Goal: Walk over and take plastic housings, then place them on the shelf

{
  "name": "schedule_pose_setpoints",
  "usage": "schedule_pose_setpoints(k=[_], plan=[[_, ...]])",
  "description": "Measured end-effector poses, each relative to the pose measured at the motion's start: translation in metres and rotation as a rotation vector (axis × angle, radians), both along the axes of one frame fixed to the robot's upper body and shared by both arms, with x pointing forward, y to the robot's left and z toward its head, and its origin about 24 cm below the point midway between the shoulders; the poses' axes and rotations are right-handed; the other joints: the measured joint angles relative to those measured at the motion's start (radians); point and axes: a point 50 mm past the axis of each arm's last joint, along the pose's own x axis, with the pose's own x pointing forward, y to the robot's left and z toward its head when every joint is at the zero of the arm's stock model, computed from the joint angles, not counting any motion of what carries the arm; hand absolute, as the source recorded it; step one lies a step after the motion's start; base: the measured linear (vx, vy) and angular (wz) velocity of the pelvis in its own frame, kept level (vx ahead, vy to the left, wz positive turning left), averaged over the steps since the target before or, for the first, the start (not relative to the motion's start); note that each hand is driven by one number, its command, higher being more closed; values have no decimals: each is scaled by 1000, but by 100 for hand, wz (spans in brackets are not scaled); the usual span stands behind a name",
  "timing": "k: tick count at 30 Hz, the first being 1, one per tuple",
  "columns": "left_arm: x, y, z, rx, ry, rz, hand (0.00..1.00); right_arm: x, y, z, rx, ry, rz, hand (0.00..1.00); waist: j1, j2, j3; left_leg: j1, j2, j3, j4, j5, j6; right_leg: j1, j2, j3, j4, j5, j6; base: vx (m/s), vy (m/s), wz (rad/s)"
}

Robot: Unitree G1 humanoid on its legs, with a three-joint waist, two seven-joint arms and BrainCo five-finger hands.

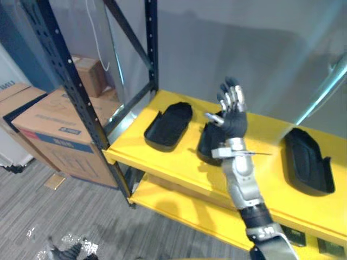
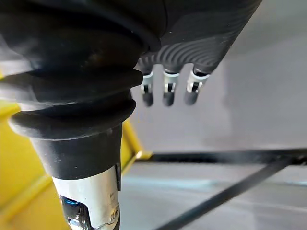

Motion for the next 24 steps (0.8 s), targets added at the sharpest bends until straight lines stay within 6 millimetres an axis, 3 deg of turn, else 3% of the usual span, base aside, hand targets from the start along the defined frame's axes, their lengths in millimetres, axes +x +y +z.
schedule_pose_setpoints(k=[7, 11, 18, 24], plan=[[-13, -28, -24, -203, 80, -135, 0, 23, 23, 1, 7, 99, -110, 0, 26, 45, 37, -1, 21, 3, 17, 4, -7, 4, 19, 15, -1, -1, -2, -70, -22, -4], [-21, -38, -31, -260, 123, -186, 0, 27, 36, 0, 42, 144, -121, 0, 38, 42, 42, -4, 26, 3, 18, 5, -10, 6, 24, 16, 0, -1, -4, -30, -9, -1], [-13, -46, -33, -304, 88, -186, 0, 30, 63, 19, 3, 133, -74, 0, 54, 58, 84, -21, 26, -10, 37, 5, -10, 4, 25, 7, 1, -2, -6, 4, -1, 4], [-11, -52, -34, -317, 88, -216, 0, 34, 64, 10, -15, 207, -121, 0, 59, 67, 104, -39, 25, -27, 51, 5, -10, 3, 26, -8, 2, -5, -9, 7, -3, 8]])
